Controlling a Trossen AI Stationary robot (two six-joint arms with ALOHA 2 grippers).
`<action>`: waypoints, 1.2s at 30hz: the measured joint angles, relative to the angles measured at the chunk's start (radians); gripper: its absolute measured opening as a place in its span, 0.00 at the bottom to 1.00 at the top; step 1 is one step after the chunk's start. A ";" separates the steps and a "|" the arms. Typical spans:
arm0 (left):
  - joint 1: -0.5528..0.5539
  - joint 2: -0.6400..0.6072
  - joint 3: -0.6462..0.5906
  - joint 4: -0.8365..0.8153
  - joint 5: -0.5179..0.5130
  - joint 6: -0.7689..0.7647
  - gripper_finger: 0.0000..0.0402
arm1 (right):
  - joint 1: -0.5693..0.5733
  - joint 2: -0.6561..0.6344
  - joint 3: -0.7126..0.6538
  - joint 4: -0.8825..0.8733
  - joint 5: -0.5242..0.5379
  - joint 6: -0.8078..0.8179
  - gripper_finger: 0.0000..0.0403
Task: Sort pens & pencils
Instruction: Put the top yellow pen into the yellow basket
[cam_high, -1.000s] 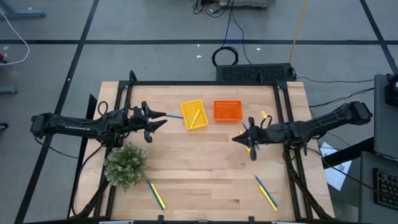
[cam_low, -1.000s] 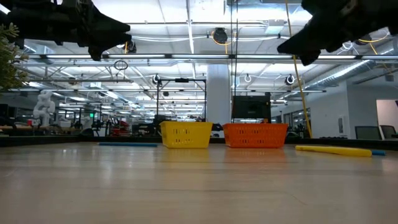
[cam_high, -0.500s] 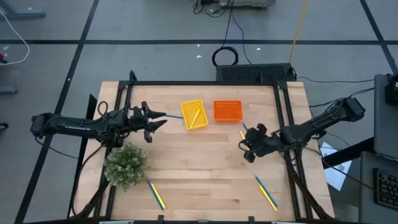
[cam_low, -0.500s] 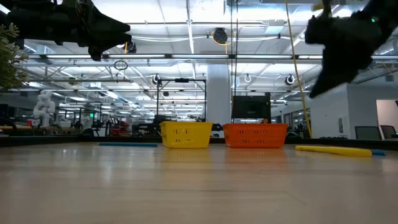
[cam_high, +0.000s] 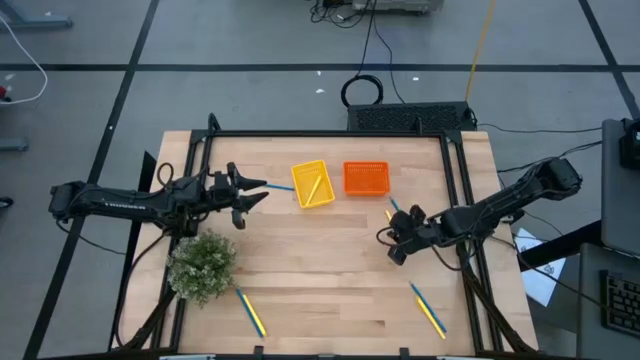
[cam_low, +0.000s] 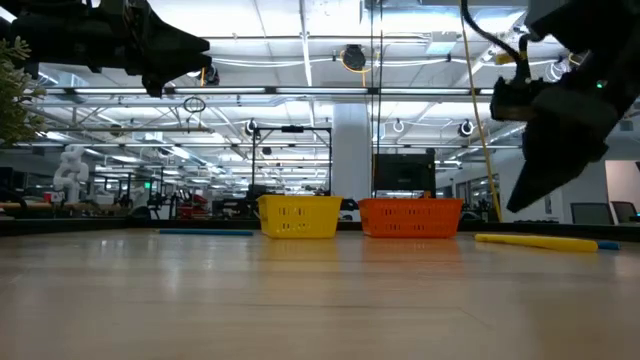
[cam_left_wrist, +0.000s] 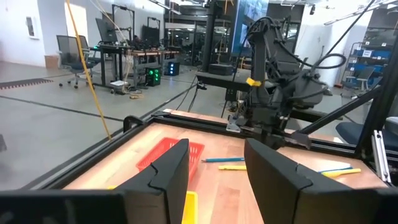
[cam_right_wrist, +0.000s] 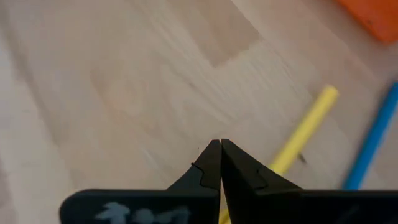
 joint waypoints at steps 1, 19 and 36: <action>0.000 0.000 0.000 0.000 0.000 0.001 0.40 | -0.002 -0.001 0.000 -0.015 0.000 0.027 0.01; 0.000 0.000 0.000 0.006 -0.001 0.001 0.40 | -0.060 0.187 0.004 -0.069 0.042 0.256 0.26; 0.000 0.000 0.000 0.005 -0.001 0.001 0.40 | -0.063 0.205 0.003 -0.098 0.028 0.232 0.05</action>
